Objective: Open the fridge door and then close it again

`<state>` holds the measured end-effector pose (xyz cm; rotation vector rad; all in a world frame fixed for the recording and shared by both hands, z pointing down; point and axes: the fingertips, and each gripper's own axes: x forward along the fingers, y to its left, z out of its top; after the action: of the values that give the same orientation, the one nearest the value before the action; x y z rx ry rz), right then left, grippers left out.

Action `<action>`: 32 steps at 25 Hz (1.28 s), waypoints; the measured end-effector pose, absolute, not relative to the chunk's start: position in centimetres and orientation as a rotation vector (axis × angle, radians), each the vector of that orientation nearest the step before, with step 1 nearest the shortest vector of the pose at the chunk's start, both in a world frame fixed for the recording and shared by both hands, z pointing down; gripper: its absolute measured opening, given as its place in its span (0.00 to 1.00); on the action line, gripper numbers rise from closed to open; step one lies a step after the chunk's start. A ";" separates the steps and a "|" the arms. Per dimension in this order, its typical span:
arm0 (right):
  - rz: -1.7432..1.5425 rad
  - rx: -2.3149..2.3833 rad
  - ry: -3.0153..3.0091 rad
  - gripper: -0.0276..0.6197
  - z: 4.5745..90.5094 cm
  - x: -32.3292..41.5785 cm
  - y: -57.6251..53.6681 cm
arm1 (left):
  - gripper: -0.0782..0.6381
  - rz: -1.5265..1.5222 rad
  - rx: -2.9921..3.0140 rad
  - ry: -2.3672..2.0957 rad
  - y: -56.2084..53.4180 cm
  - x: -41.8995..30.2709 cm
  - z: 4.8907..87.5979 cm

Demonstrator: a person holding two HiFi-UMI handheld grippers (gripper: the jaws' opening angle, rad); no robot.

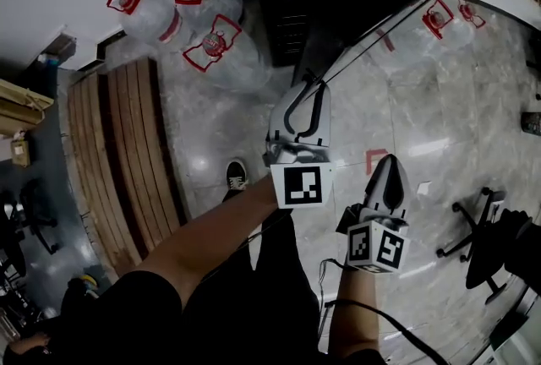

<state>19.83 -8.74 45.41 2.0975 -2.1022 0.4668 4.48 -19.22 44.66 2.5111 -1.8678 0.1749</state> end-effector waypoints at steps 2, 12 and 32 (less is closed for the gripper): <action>0.469 2.106 -2.095 0.07 45.0 20.7 -8.0 | 0.21 0.186 2.510 -1.863 -18.4 5.5 44.5; 0.462 2.115 -2.093 0.07 43.5 23.0 -6.7 | 0.21 0.235 2.612 -1.712 -15.1 9.8 44.2; 0.495 2.197 -2.031 0.07 43.0 26.4 -5.3 | 0.16 0.298 2.729 -1.463 -11.6 15.2 44.5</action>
<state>26.44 -5.32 42.97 2.1968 -2.0310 0.4948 15.20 -11.62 44.49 2.7286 -1.4628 0.2982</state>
